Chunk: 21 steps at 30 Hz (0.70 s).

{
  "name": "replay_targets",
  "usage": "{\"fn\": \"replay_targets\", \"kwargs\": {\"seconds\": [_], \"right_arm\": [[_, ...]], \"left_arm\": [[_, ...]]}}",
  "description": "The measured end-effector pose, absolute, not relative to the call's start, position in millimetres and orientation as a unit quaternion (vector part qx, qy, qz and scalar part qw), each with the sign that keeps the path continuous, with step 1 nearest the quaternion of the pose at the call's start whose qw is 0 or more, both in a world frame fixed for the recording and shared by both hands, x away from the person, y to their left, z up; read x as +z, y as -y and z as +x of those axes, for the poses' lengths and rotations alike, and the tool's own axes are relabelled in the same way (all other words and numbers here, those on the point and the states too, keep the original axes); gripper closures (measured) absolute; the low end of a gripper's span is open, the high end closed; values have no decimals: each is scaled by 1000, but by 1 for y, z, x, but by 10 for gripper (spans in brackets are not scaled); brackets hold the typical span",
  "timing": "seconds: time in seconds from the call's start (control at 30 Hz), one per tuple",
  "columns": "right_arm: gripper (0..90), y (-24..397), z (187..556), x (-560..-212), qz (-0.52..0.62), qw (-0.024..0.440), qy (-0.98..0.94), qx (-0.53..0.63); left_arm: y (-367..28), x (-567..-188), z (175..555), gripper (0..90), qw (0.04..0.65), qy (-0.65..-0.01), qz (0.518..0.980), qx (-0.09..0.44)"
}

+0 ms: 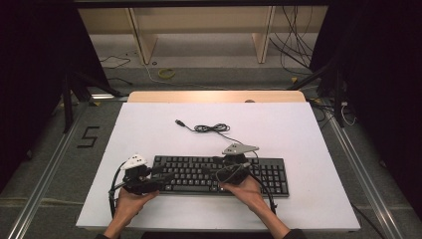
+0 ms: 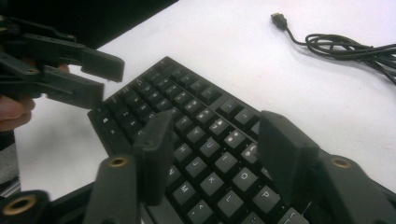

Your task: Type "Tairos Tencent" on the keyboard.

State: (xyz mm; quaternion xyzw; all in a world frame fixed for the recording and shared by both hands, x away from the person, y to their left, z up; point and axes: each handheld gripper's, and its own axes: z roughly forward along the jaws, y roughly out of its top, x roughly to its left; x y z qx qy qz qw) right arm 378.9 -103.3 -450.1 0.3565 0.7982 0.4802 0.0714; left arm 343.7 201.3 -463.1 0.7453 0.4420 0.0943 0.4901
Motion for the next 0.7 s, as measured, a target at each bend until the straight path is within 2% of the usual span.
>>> {"fn": "replay_targets", "kwargs": {"seconds": [0.33, 0.7], "right_arm": [[702, 91, 385, -454, 357, 69, -812, 457], [856, 82, 389, -462, 357, 77, -826, 430]], "left_arm": [[-201, -459, 337, 346, 507, -433, 739, 100], [-202, -457, 334, 314, 516, -428, 734, 107]]}}
